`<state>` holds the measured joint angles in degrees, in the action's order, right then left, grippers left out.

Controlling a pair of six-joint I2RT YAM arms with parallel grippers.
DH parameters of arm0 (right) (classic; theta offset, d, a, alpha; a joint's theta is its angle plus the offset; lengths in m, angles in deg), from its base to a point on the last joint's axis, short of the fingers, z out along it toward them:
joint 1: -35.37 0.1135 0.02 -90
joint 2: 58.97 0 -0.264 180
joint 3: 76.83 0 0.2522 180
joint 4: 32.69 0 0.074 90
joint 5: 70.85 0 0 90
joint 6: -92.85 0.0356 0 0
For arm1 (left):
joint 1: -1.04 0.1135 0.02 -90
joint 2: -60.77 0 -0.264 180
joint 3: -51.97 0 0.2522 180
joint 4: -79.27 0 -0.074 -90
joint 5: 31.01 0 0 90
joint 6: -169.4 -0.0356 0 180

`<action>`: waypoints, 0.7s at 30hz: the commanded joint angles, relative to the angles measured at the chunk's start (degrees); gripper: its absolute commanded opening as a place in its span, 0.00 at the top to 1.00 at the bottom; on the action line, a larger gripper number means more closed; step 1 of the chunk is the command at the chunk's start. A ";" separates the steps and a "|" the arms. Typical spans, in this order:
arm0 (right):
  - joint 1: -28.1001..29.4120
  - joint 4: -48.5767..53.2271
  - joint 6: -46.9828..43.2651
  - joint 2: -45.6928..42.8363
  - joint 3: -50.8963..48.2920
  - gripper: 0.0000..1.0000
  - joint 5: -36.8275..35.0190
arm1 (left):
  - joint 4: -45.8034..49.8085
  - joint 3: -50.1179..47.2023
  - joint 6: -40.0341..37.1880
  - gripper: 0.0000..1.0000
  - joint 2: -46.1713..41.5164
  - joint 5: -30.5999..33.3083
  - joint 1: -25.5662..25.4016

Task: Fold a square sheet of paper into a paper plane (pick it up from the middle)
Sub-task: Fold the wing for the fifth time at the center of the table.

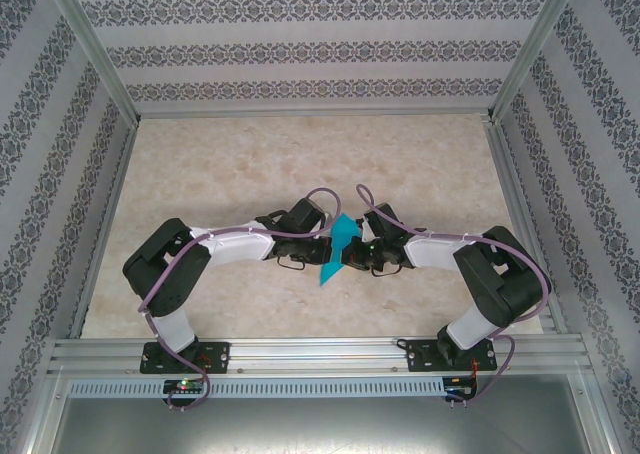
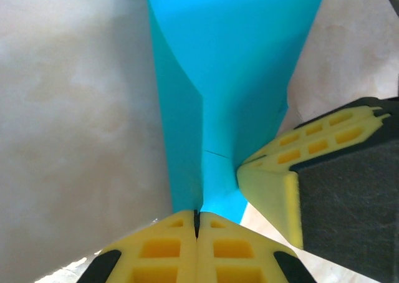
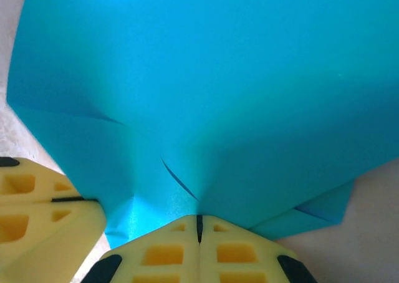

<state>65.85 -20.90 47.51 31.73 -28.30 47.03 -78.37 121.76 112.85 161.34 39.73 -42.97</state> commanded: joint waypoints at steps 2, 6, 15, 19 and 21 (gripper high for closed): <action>-0.84 -0.28 -0.04 0.10 -2.05 0.95 -0.86 | -1.08 0.93 0.63 0.95 0.75 -2.70 -1.01; -1.25 -2.05 0.37 0.10 -3.24 0.96 -0.25 | -1.93 0.69 1.03 0.95 1.33 -3.81 -1.25; -1.91 -5.72 1.82 0.62 -4.78 0.96 1.37 | -6.06 0.37 3.41 0.95 3.04 -6.02 -1.25; -2.18 -6.46 2.00 0.89 -5.27 0.96 1.90 | -7.65 0.20 3.95 0.94 3.40 -6.64 -1.25; -2.27 -6.81 2.09 0.91 -5.56 0.96 2.00 | -7.77 0.28 4.01 0.94 3.65 -6.88 -1.25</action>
<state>64.10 -28.66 49.24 31.55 -32.22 50.07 -83.57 121.78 115.85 164.23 34.31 -43.28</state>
